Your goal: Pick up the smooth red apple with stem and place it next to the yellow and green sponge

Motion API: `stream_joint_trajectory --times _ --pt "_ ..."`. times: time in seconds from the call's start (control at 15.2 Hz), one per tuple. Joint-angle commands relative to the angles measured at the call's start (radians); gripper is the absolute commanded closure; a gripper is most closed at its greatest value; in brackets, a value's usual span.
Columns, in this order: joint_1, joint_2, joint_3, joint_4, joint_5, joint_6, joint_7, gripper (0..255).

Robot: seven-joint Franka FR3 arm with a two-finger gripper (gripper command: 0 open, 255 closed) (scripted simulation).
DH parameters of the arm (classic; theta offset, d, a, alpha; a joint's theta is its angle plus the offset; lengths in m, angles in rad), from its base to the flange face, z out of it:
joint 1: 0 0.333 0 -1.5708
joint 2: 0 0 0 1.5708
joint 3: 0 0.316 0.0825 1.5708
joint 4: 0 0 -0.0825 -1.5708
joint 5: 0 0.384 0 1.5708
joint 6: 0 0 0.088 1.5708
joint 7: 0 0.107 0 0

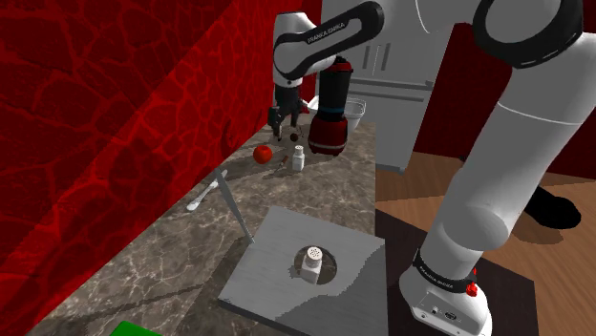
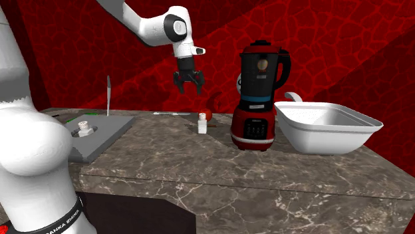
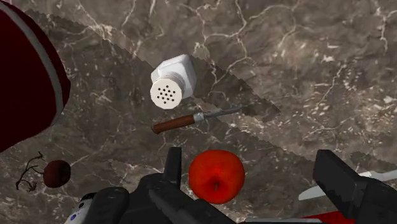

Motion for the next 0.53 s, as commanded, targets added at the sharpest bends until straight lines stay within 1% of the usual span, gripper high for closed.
stream_joint_trajectory --times 0.0,0.46 --pt "0.002 0.075 0.002 0.055 -0.007 0.021 -0.001 0" --pt "0.006 0.348 0.006 0.291 -0.029 0.059 -0.009 0"
